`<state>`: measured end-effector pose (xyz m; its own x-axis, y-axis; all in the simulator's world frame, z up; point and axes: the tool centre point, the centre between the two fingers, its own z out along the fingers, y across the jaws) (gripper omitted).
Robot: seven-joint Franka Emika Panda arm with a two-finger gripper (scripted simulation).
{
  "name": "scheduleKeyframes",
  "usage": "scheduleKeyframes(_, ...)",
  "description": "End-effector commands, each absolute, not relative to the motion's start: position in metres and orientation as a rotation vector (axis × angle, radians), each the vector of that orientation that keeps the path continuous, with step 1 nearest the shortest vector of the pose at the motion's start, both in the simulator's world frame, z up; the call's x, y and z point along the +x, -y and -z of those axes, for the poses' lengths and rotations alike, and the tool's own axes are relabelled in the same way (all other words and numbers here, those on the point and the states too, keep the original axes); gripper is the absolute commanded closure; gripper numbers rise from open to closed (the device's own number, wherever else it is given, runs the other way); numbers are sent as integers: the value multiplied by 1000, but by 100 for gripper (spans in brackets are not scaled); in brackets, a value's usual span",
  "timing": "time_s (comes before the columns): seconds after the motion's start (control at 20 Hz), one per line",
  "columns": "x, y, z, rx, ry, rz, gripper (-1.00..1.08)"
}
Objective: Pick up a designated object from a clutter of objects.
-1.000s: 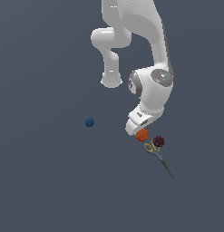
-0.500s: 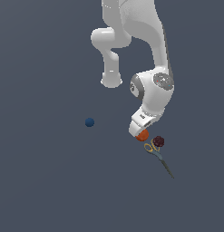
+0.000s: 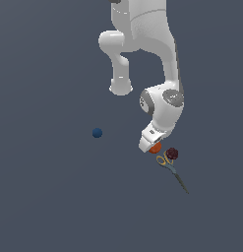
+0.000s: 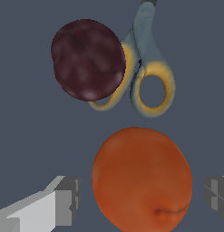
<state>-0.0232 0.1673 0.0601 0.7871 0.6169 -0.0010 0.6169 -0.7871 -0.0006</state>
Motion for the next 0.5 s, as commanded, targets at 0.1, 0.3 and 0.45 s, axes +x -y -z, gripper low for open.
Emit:
scheduleKeyframes(0.1,-23,-168,-48,-2969,1027,0,-92)
scheduleKeyframes(0.3,-23,-168,-47,-2969,1027,0,108)
scheduleKeyframes(0.45,-23,-168,-47,-2969,1027,0,108)
